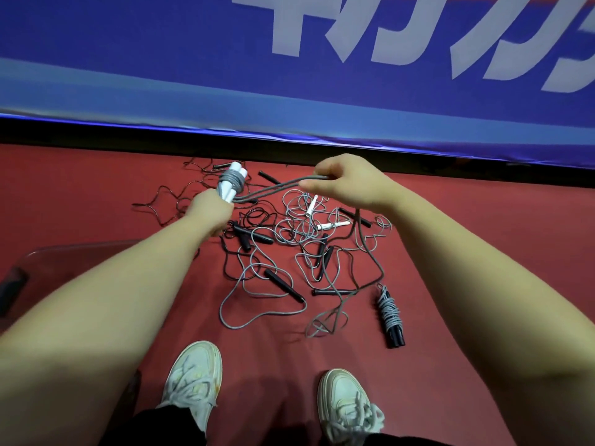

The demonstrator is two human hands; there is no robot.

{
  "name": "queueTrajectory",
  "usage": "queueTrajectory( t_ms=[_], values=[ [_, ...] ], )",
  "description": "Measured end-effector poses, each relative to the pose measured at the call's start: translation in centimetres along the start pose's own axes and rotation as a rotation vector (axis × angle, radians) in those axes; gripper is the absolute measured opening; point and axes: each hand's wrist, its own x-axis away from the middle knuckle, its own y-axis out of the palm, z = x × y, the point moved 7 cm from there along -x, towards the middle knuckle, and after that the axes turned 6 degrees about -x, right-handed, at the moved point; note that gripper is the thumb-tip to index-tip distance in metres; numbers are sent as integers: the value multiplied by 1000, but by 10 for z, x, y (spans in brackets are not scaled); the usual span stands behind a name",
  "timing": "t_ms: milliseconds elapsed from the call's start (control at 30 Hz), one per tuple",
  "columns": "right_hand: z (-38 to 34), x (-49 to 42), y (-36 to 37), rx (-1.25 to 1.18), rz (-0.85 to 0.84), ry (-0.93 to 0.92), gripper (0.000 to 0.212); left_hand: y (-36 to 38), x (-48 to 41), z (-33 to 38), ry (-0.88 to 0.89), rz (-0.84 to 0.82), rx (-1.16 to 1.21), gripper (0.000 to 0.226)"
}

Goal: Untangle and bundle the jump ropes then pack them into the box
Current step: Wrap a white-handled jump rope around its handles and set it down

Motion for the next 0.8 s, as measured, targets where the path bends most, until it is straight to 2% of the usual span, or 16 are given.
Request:
queueTrajectory(
  t_ms=[100, 267, 400, 500, 633, 700, 800],
  values=[
    [-31, 1, -7, 104, 6, -110, 35, 14, 12, 16, 182, -11, -430, 27],
    [-49, -5, -10, 143, 7, -139, 38, 50, 39, 38, 392, -126, -804, 31],
    [-39, -11, -10, 233, -9, -115, 37, 71, 76, 54, 703, -215, -1063, 30],
    [-15, -13, -20, 362, 22, -67, 36, 72, 94, 54, 909, -310, -1113, 23],
    [29, -7, -36, 461, 46, 3, 40, 55, 98, 49, 928, -382, -993, 19],
    [37, 0, -43, 489, 87, -34, 41, 50, 98, 51, 925, -400, -938, 17],
    [24, 7, -54, 540, 232, -220, 37, 50, 96, 57, 875, -447, -951, 16]
  ],
)
